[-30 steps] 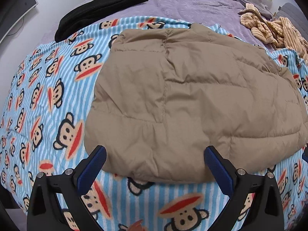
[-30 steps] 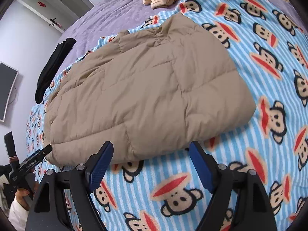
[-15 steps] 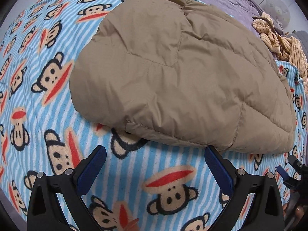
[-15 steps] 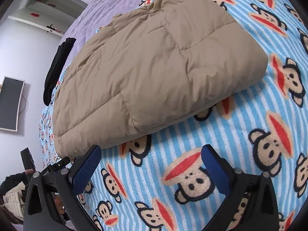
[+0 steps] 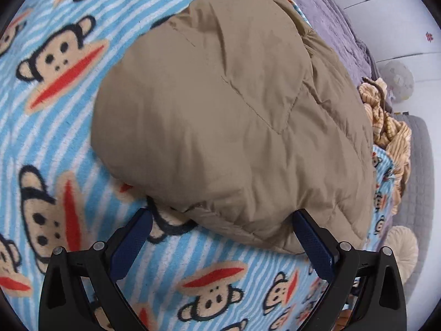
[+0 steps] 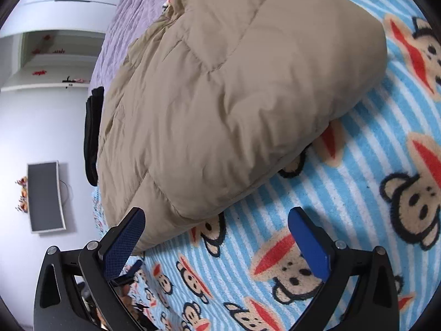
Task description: Fold large clothes
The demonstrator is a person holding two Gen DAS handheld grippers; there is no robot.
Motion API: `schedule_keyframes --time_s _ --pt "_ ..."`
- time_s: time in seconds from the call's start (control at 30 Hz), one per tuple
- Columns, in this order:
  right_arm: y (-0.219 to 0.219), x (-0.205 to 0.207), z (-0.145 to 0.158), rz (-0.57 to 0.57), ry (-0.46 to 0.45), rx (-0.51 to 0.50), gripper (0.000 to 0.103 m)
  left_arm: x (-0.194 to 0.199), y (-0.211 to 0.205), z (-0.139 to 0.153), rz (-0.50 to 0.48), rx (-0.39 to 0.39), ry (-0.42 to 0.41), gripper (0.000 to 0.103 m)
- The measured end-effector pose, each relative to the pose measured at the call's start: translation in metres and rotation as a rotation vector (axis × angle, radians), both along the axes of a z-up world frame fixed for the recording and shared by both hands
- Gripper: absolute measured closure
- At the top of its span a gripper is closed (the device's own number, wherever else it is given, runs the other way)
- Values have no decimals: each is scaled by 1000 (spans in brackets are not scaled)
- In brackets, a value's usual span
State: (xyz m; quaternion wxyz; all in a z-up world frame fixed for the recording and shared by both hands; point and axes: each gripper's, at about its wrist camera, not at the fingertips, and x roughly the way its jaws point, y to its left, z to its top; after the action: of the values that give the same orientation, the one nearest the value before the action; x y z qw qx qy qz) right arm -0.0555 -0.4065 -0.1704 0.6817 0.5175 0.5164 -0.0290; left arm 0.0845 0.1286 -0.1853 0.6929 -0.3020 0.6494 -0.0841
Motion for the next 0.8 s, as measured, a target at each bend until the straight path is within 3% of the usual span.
schedule_keyframes --time_s 0.2,0.43,0.47,0.5,0.6,0.63,0.67,0.73,0.8 --pt "-9 9 -20 -100 -35 147 0 28 0 10 54 -31 -104 1" --pt "-3 47 -27 -85 -94 174 0 58 -14 -7 104 32 -113 2" --pt "-2 51 -30 -81 -89 179 0 59 -15 -5 114 40 -128 18" --pt "-2 53 -36 -77 -81 184 0 58 -13 -3 115 43 -147 42" --pt "-4 55 -44 -104 -65 197 0 59 -14 11 99 85 -203 76" --pt "-5 54 -44 -124 -72 209 4 58 -17 19 75 116 -229 79" --pt "-6 51 -44 -140 -79 216 23 56 -21 27 50 149 -257 82" --pt "-8 46 -46 -156 -72 229 51 51 -29 43 3 212 -309 85" --pt "-10 44 -46 -154 -75 237 64 42 -33 58 -30 257 -354 85"
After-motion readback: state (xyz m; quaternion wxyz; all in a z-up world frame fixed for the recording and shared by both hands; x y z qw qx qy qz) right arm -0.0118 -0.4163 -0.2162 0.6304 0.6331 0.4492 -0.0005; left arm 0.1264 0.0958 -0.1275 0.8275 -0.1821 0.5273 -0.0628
